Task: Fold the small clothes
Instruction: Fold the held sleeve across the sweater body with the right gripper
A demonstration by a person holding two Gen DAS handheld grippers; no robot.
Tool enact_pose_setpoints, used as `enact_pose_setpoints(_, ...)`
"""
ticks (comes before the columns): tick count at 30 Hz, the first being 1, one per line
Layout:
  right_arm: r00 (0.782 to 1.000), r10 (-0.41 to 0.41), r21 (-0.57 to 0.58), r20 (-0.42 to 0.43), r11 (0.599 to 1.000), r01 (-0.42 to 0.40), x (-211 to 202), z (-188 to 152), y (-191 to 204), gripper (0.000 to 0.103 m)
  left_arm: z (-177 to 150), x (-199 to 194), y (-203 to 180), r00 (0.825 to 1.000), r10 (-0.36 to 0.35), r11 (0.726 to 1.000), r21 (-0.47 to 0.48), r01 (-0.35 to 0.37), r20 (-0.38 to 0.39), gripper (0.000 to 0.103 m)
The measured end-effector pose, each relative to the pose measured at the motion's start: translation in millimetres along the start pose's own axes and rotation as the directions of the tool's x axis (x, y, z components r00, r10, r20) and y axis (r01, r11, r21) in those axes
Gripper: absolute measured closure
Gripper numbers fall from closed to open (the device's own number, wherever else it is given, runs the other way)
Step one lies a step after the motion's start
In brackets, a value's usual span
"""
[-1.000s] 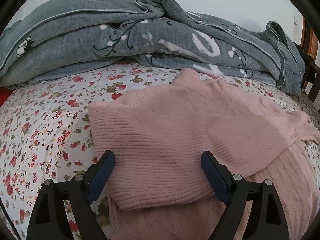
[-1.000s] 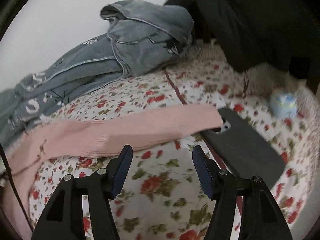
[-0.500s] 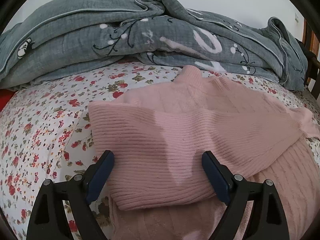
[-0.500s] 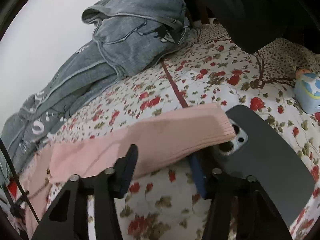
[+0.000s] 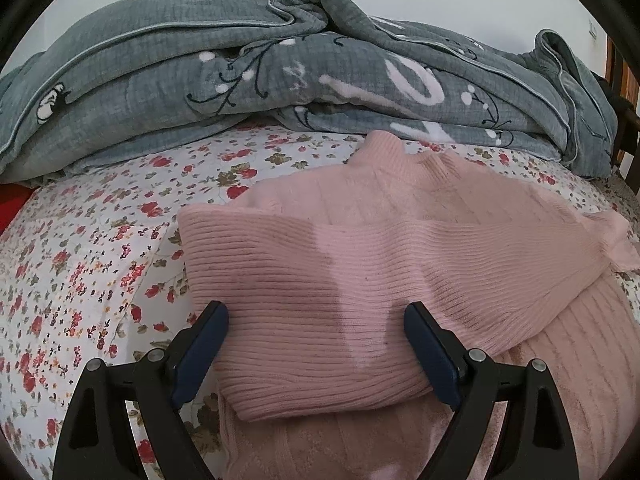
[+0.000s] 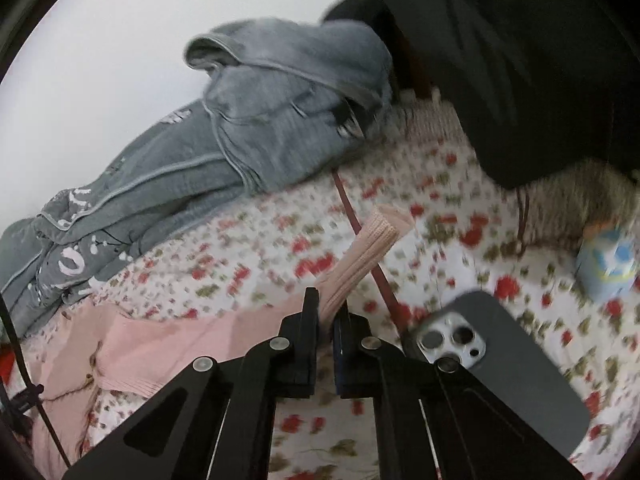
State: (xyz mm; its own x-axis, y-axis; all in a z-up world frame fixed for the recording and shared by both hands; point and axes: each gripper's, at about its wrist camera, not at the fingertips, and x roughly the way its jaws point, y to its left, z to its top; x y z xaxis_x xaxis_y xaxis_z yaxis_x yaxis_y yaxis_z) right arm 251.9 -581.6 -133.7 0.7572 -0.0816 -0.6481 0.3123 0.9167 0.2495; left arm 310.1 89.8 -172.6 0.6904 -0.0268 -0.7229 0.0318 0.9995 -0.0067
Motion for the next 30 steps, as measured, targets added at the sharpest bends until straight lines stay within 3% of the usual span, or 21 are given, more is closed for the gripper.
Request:
enact_pose_setpoints(4,0.997,0.006,-0.067,0.081,0.998,-0.001,-30.8,18.8,43.4,0.097,0.7,-4.5,8.6,0.999,-0.048,0.998,-0.041,0.049,0.02,0.013)
enact_pose_setpoints(9,0.985,0.064,-0.199,0.157,0.98,-0.032,-65.2,28.1,139.2,0.097,0.7,-17.1,35.6,0.99,-0.116,0.976,-0.173,0.128,0.081,0.013)
enact_pose_setpoints(13,0.975,0.135,-0.305,0.178,0.949,-0.076,-76.0,16.4,232.6,0.097,-1.5,-33.9,69.1,0.994,-0.043,0.953,-0.294,0.072,0.105,0.013)
enact_pose_setpoints(17,0.964,0.245,-0.396,0.105,0.899,-0.185,-66.6,-12.8,336.4,0.097,-9.3,-44.5,102.5,0.995,0.059,0.942,-0.336,-0.027,0.086,0.013)
enact_pose_setpoints(23,0.918,0.39,-0.473,-0.067,0.798,-0.373,-32.9,-84.9,471.6,0.097,-29.4,-45.7,134.9,0.997,0.015,0.925,-0.38,0.015,0.076,0.013)
enact_pose_setpoints(27,0.872,0.429,-0.446,-0.236,0.749,-0.489,-2.3,-143.0,518.3,0.097,-37.1,-43.3,147.3,0.995,-0.041,0.898,-0.433,0.078,0.095,0.013)
enact_pose_setpoints(30,0.843,0.426,-0.444,-0.328,0.718,-0.536,11.6,-176.9,536.4,0.097,-38.6,-42.2,146.7,0.996,-0.016,0.899,-0.435,0.051,0.084,0.013)
